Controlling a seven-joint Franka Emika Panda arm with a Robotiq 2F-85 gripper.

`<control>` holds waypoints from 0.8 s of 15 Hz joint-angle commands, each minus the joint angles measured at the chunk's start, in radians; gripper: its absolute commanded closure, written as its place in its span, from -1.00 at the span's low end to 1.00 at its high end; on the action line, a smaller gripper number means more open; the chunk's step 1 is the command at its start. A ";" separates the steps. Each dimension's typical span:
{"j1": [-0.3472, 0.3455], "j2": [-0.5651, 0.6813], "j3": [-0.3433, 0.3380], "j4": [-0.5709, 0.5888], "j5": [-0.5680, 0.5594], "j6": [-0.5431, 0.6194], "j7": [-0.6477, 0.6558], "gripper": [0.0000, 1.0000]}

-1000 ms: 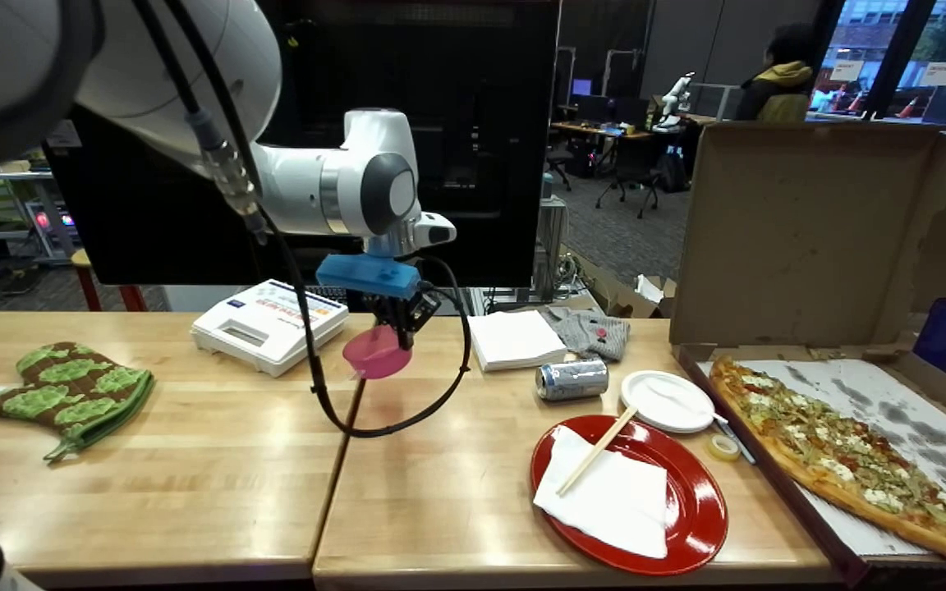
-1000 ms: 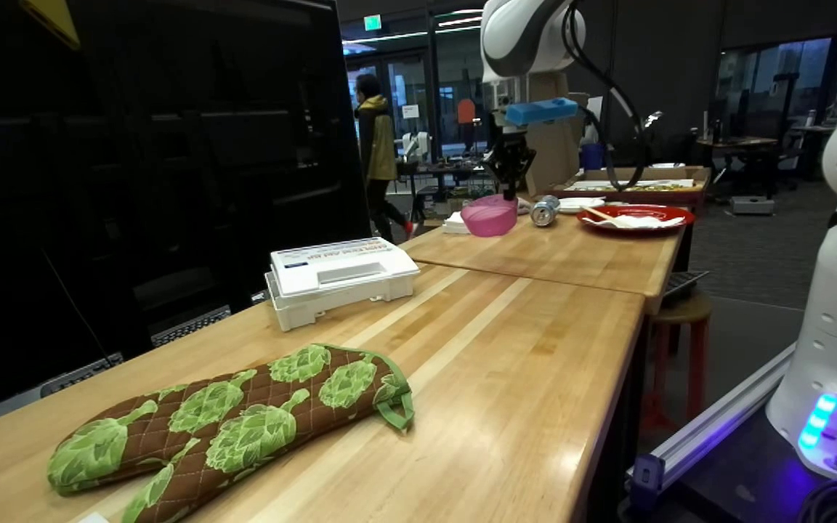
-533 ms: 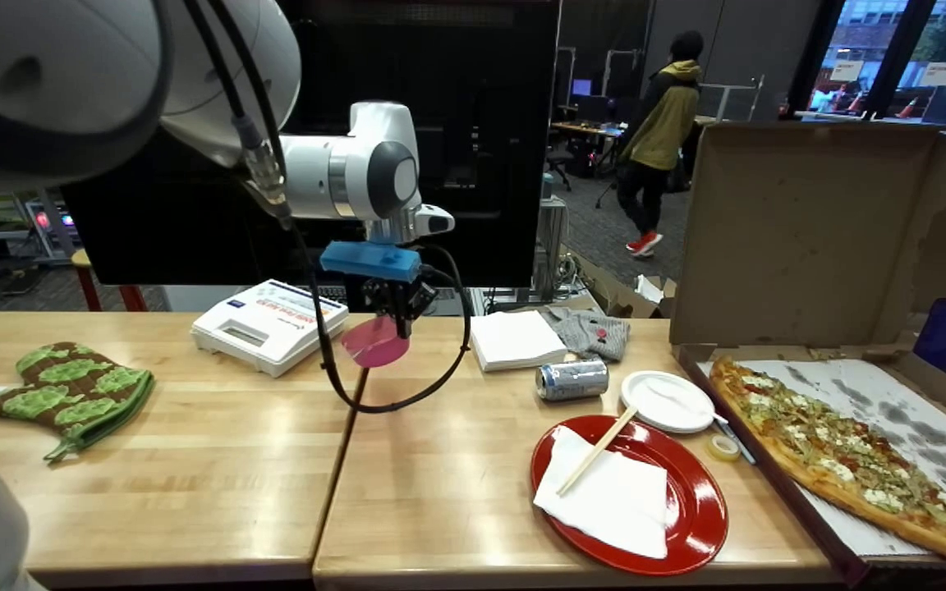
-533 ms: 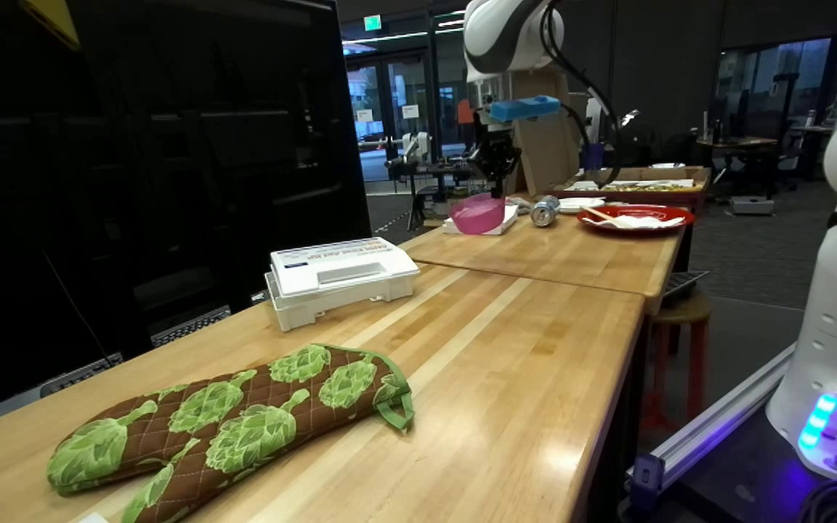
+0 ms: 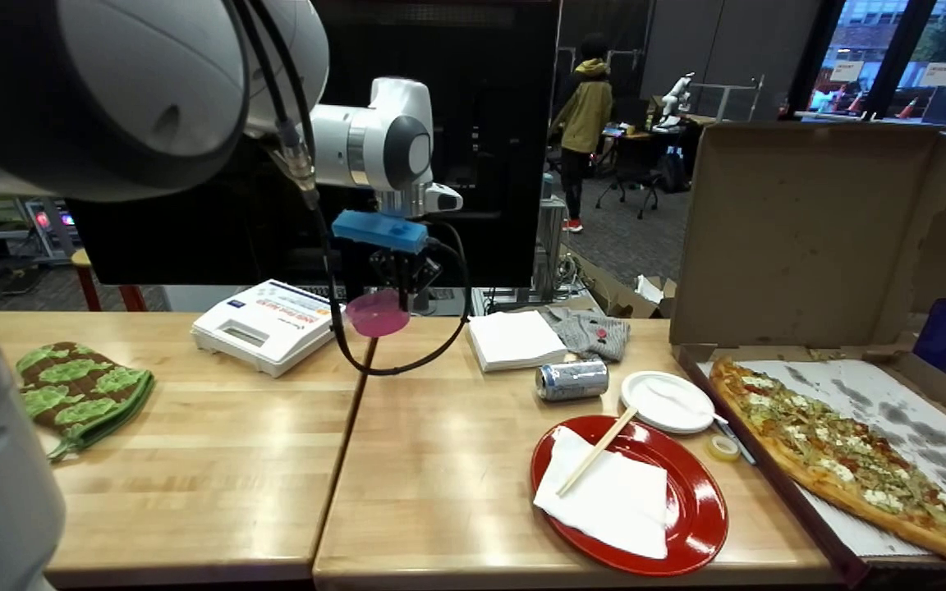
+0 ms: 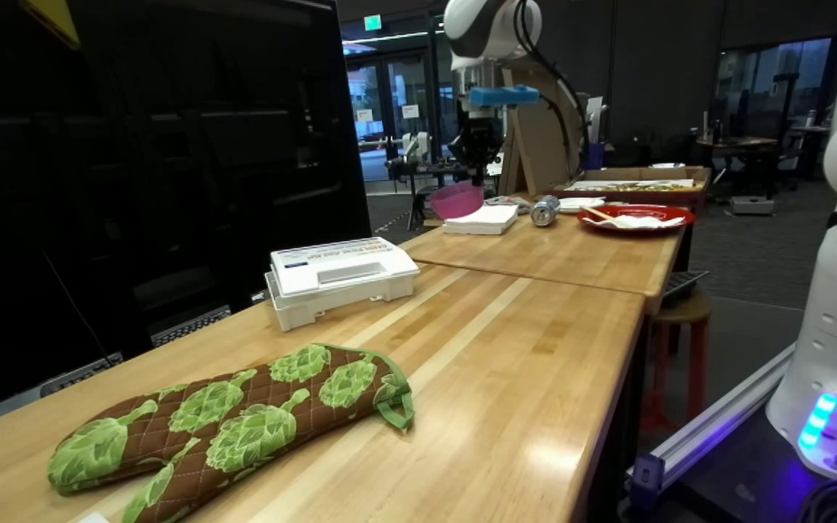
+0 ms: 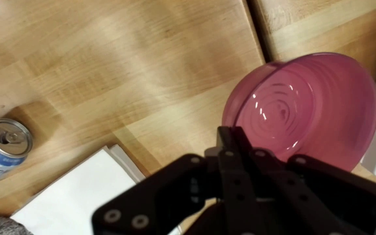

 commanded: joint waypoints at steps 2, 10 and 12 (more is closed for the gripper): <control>-0.018 0.062 -0.027 0.149 0.082 -0.096 -0.033 0.98; -0.065 0.120 -0.075 0.300 0.123 -0.155 -0.029 0.98; -0.068 0.141 -0.081 0.305 0.115 -0.137 -0.021 0.98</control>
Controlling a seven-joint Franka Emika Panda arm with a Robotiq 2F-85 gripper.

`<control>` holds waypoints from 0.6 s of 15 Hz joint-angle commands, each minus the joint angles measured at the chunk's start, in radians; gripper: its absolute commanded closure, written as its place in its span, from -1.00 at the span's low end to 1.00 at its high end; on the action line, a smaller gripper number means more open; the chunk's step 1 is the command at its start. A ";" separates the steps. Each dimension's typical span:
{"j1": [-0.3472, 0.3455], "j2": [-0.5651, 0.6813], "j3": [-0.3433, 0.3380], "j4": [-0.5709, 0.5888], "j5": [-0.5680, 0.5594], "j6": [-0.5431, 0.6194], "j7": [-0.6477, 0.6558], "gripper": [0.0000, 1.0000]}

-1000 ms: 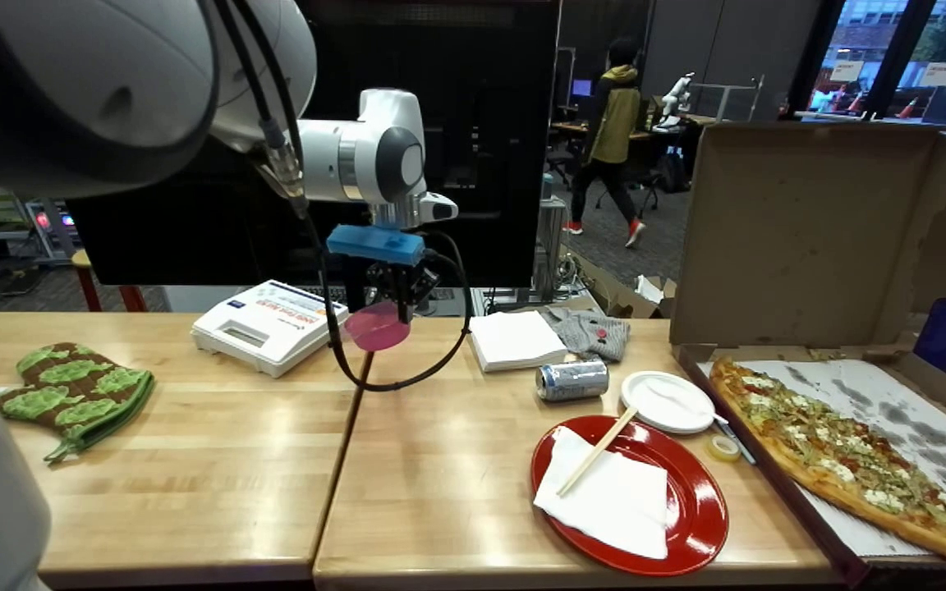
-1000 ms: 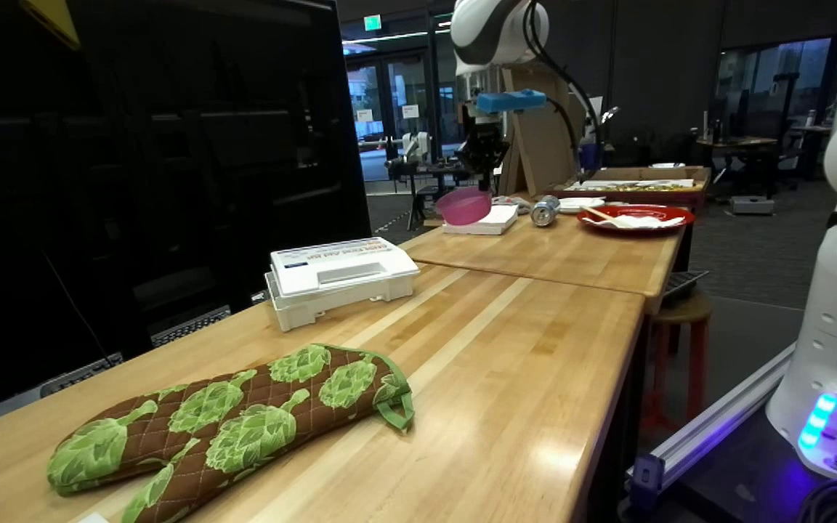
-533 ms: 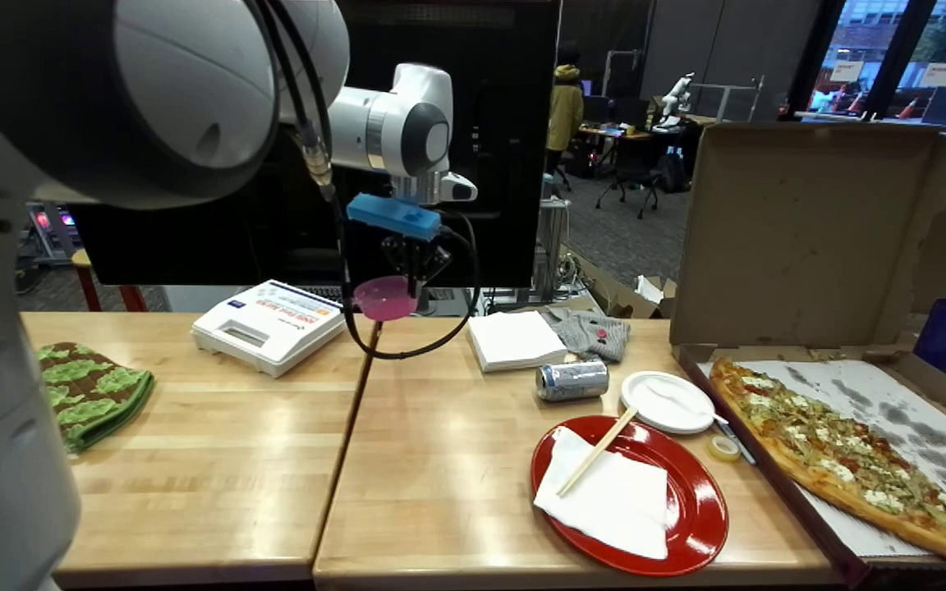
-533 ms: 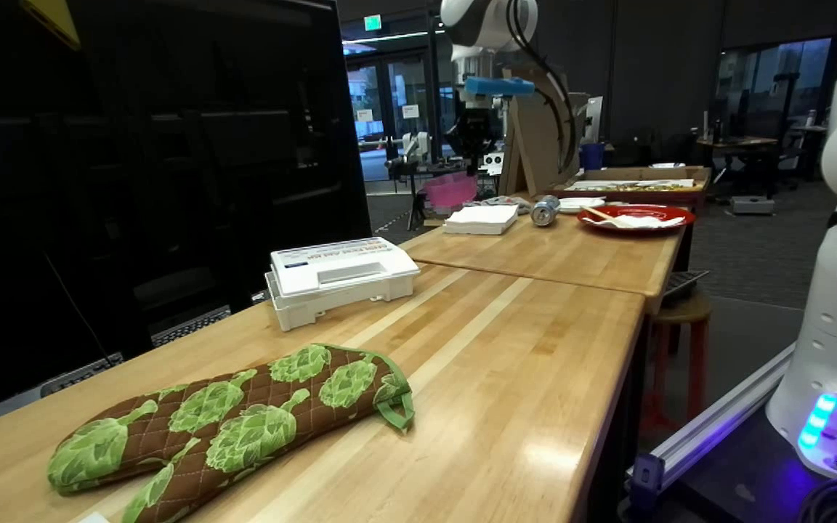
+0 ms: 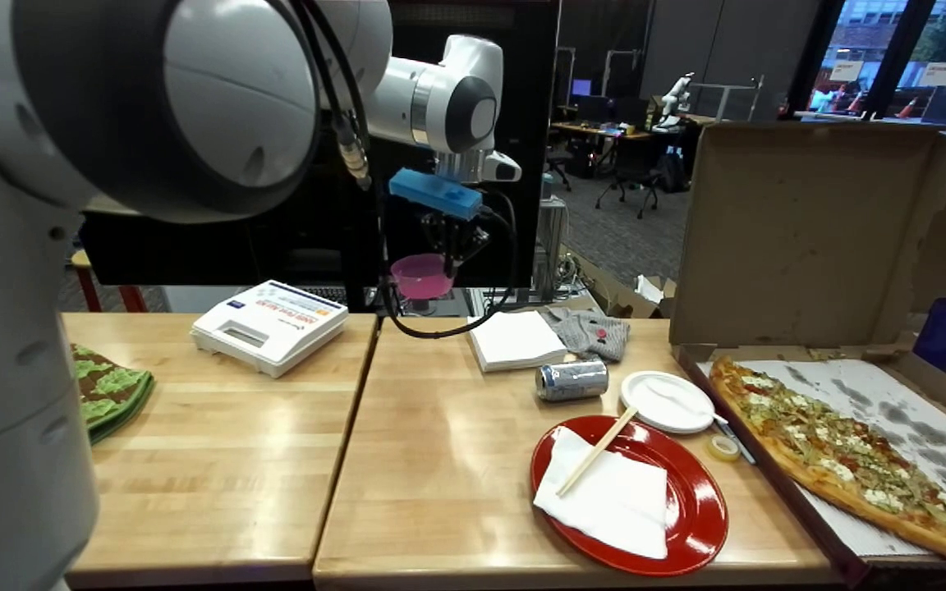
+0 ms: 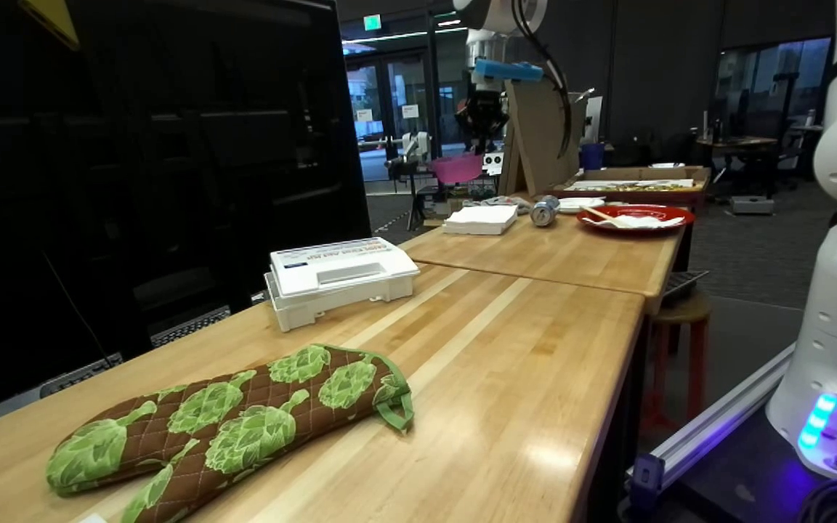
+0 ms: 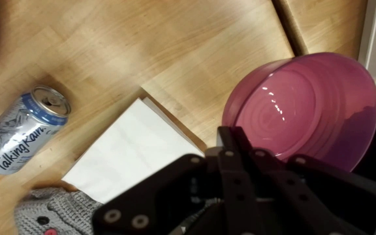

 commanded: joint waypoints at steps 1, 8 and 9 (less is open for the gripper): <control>-0.002 0.047 -0.011 0.051 0.012 -0.019 0.010 0.98; -0.042 0.110 -0.030 0.117 0.073 -0.025 -0.002 0.98; -0.054 0.115 -0.035 0.127 0.090 -0.027 -0.006 0.98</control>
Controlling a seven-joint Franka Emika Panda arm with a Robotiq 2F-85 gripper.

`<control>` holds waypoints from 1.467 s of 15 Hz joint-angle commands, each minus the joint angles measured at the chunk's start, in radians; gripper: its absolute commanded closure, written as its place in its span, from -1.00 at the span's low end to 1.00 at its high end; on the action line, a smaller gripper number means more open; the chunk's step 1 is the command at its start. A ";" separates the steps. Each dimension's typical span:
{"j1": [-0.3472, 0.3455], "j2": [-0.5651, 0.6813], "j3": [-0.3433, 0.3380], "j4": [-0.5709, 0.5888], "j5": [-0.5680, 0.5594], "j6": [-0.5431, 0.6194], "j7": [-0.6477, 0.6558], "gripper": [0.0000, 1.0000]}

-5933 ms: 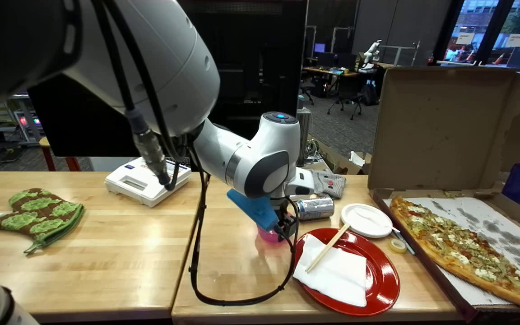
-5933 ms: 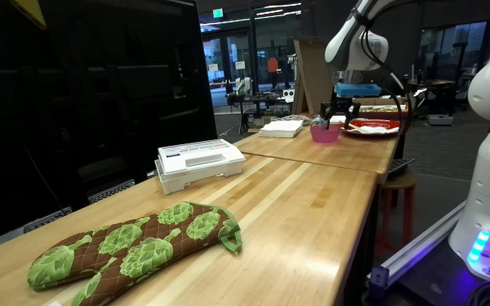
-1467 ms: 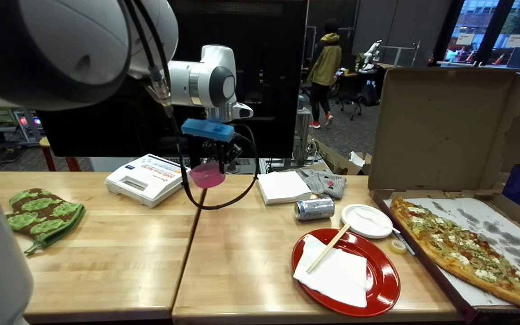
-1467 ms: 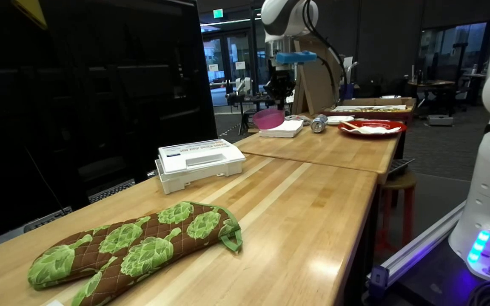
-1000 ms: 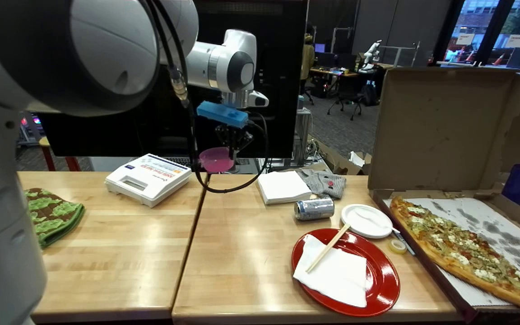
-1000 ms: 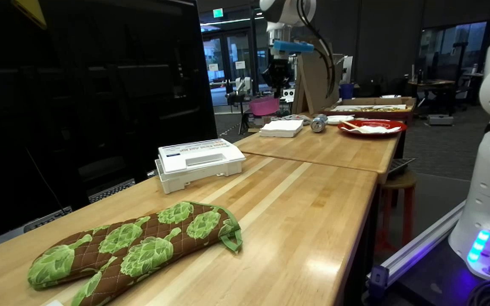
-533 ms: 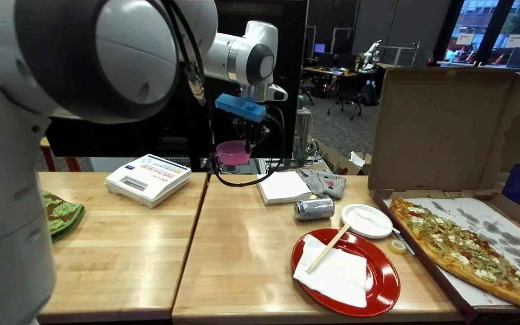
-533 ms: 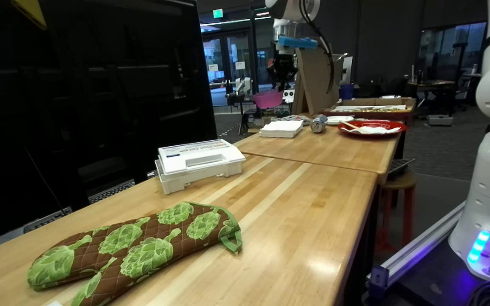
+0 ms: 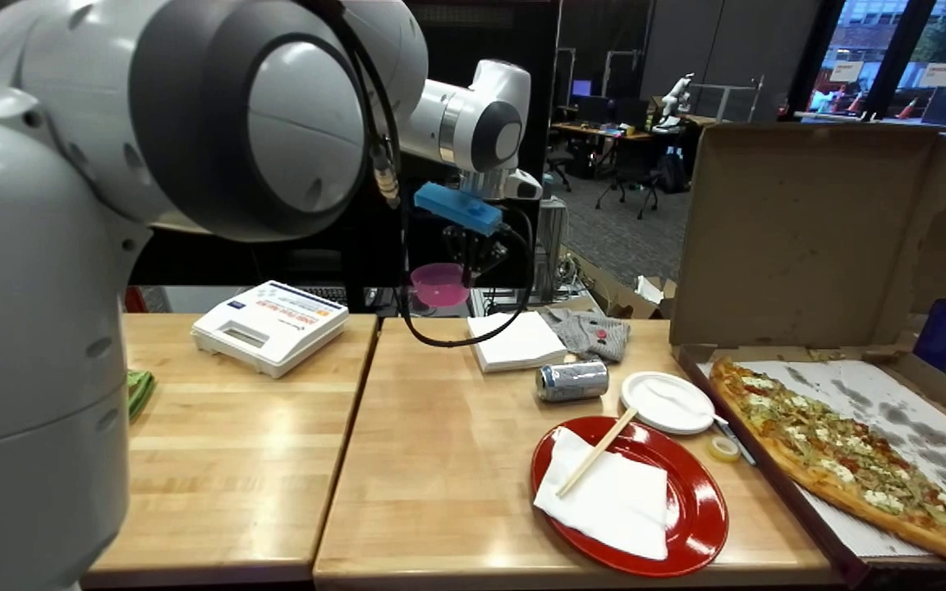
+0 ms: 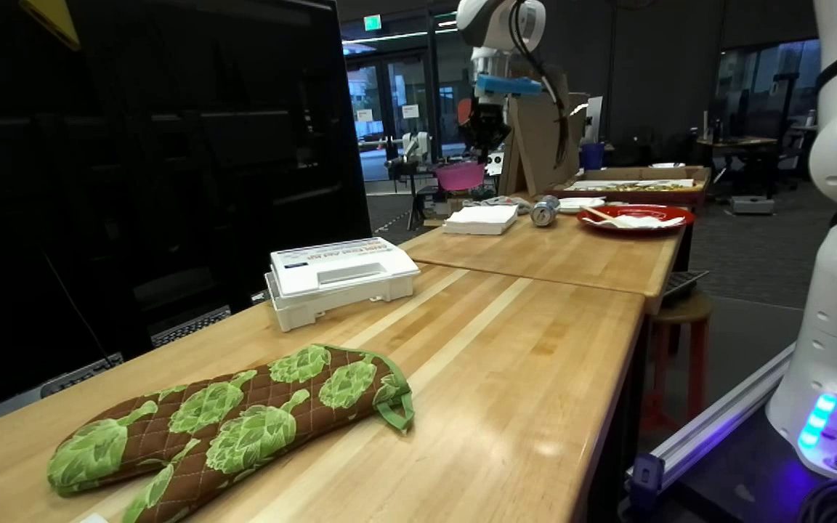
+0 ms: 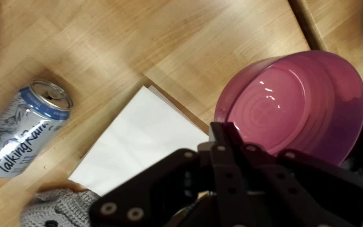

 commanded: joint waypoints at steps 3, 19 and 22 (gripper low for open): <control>-0.055 0.035 -0.025 0.069 0.090 -0.022 -0.017 0.98; -0.117 0.185 -0.034 0.195 0.184 -0.030 0.003 0.98; -0.121 0.213 -0.033 0.223 0.194 -0.042 0.017 0.98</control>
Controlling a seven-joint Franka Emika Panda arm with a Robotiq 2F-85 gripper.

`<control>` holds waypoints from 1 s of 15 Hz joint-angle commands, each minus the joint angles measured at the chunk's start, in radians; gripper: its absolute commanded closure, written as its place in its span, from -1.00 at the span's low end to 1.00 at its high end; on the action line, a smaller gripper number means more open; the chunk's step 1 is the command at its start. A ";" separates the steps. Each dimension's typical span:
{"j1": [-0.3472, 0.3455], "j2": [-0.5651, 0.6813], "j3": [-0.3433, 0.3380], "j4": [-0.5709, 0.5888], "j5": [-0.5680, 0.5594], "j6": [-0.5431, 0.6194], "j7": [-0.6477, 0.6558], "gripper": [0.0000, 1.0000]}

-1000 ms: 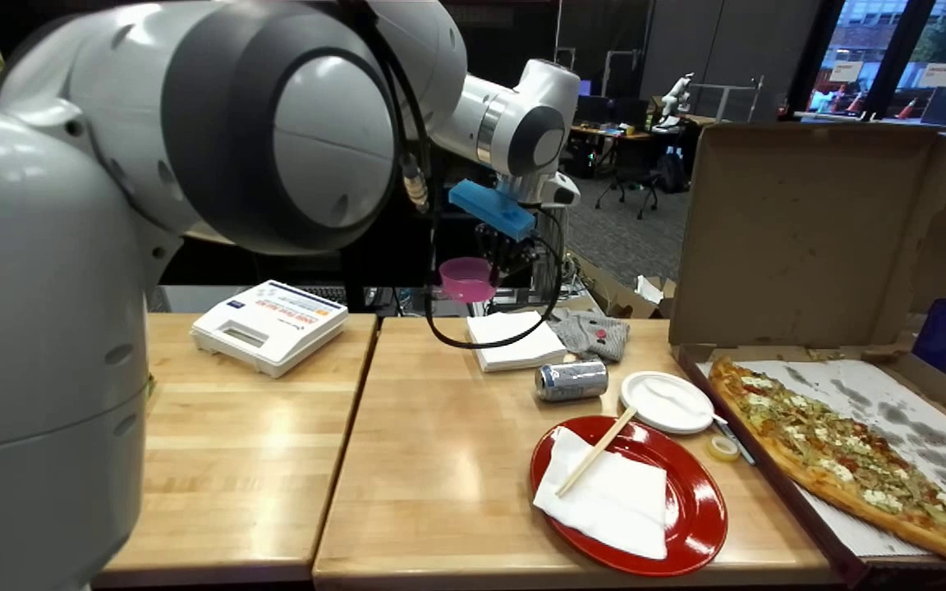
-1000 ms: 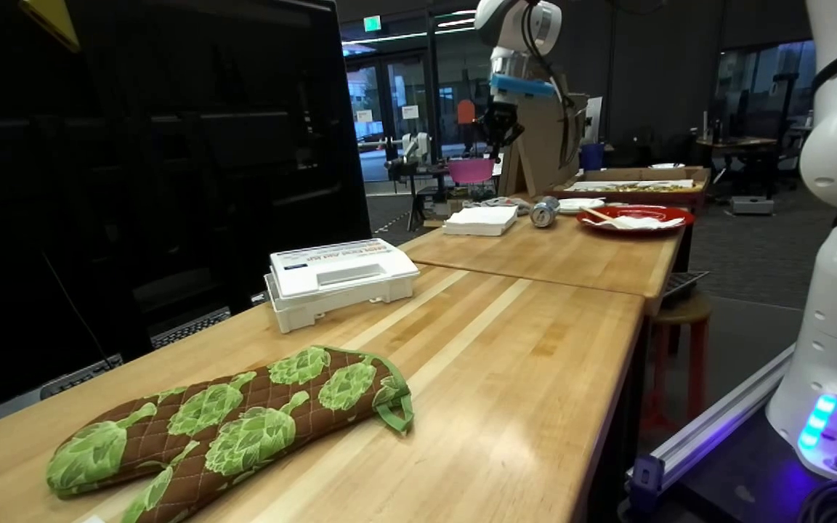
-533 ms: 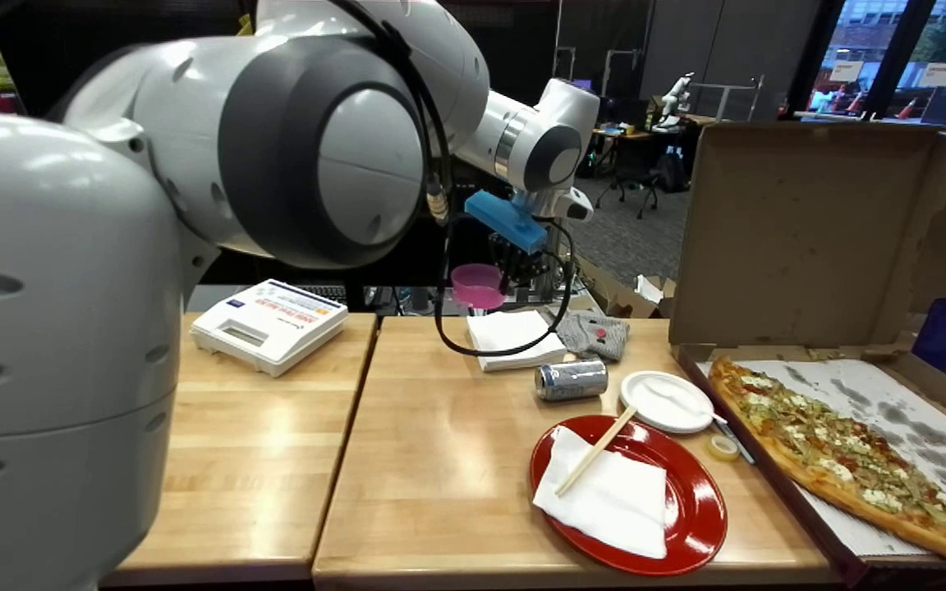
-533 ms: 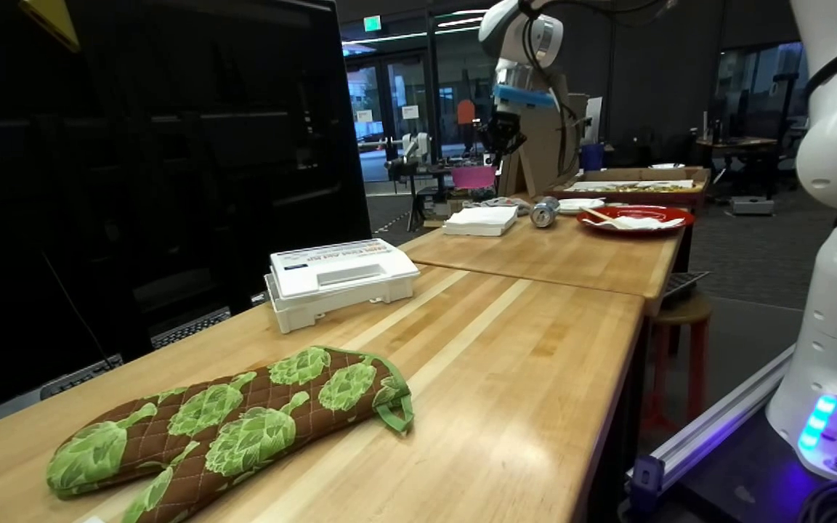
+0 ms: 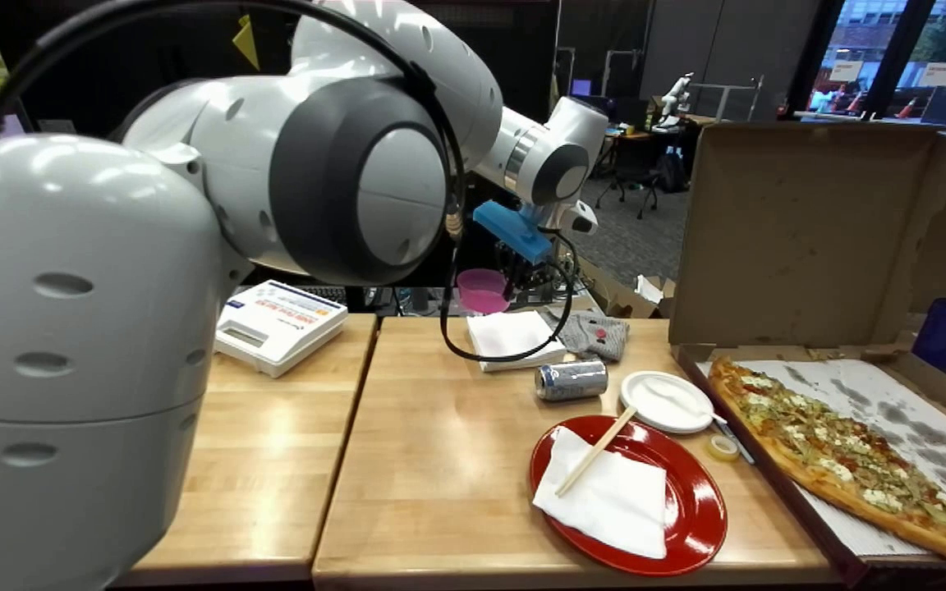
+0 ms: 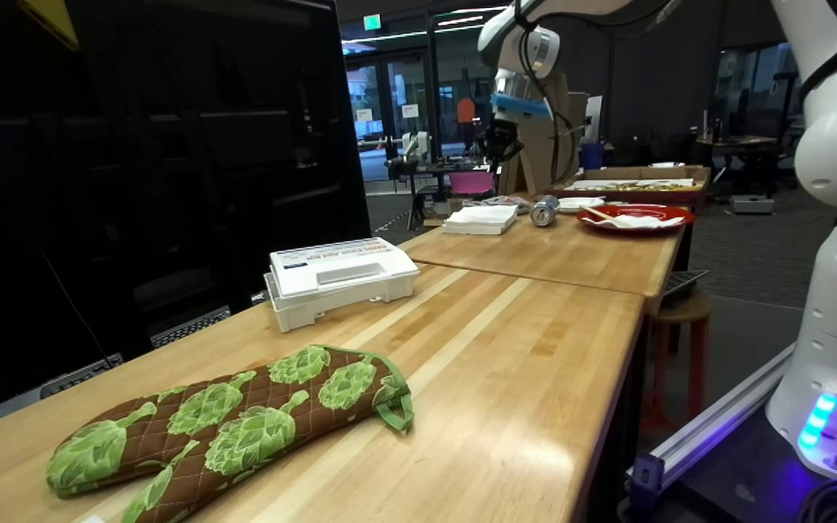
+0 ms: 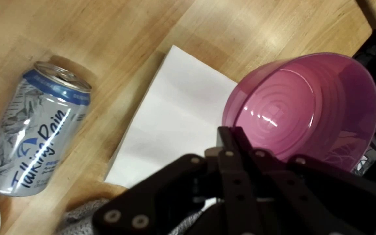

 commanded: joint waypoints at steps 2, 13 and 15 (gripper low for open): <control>-0.011 0.046 0.002 0.072 0.026 -0.052 0.034 0.98; -0.013 0.095 0.000 0.153 0.032 -0.143 0.134 0.98; -0.014 0.100 0.002 0.166 0.039 -0.160 0.154 0.42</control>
